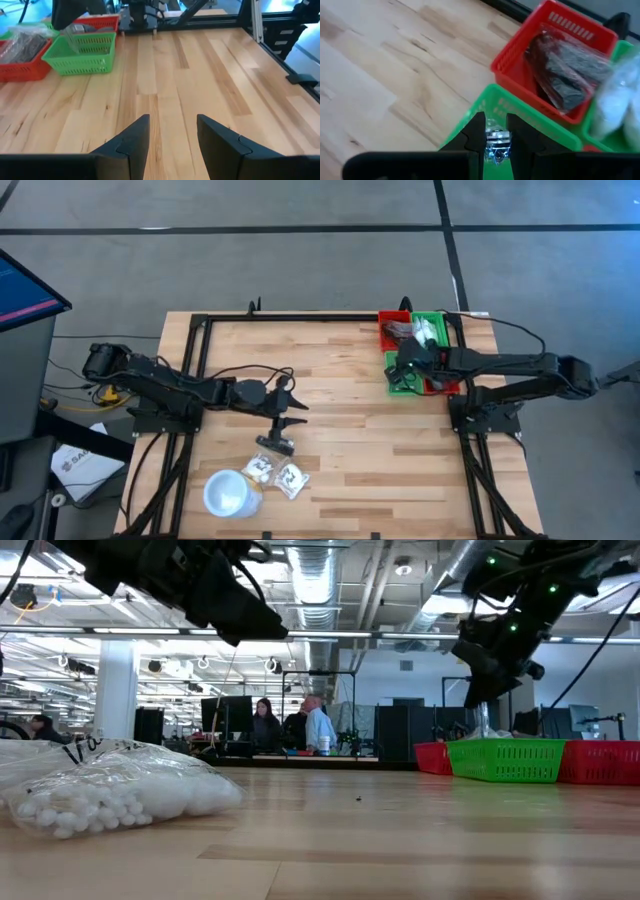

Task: Pick & Place Travel size toiletries
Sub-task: Put the silver nail cutter into the bottom green bin

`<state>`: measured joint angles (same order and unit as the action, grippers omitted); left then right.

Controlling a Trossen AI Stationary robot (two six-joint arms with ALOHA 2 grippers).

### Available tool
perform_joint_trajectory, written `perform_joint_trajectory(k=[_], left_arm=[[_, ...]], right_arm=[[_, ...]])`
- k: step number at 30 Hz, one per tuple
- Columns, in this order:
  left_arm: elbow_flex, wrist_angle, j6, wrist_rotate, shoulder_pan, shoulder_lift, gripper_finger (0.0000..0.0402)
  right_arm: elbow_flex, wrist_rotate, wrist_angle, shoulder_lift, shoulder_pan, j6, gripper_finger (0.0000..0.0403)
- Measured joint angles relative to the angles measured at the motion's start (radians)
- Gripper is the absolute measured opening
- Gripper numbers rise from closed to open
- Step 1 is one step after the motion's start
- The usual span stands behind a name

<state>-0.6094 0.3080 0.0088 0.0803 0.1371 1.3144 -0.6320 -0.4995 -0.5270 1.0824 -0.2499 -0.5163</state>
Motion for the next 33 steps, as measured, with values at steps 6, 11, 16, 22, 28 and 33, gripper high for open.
perform_joint_trajectory(k=[6,11,16,22,28,33], left_arm=[[0.000,-0.042,-0.014,0.001,0.000,0.000,0.0153],[0.000,-0.047,-0.014,0.001,0.000,0.000,0.0153],[0.000,-0.047,-0.014,0.001,0.000,0.000,0.0153],[0.000,-0.047,-0.014,0.002,0.000,0.000,0.0153],[0.000,-0.050,-0.014,0.001,0.000,0.000,0.0153],[0.000,-0.120,-0.015,0.001,0.000,0.000,0.0153]], right_arm=[[0.083,0.003,0.149,-0.016,-0.020,0.014,0.0045],[0.102,-0.002,0.174,-0.003,-0.047,0.019,0.0047],[0.102,-0.026,0.188,0.007,-0.064,0.019,0.0095],[0.102,-0.025,0.186,0.041,-0.067,0.029,0.0133],[0.102,-0.026,0.193,0.066,-0.067,0.038,0.0141],[0.101,-0.025,0.202,0.061,-0.057,0.056,0.0133]])
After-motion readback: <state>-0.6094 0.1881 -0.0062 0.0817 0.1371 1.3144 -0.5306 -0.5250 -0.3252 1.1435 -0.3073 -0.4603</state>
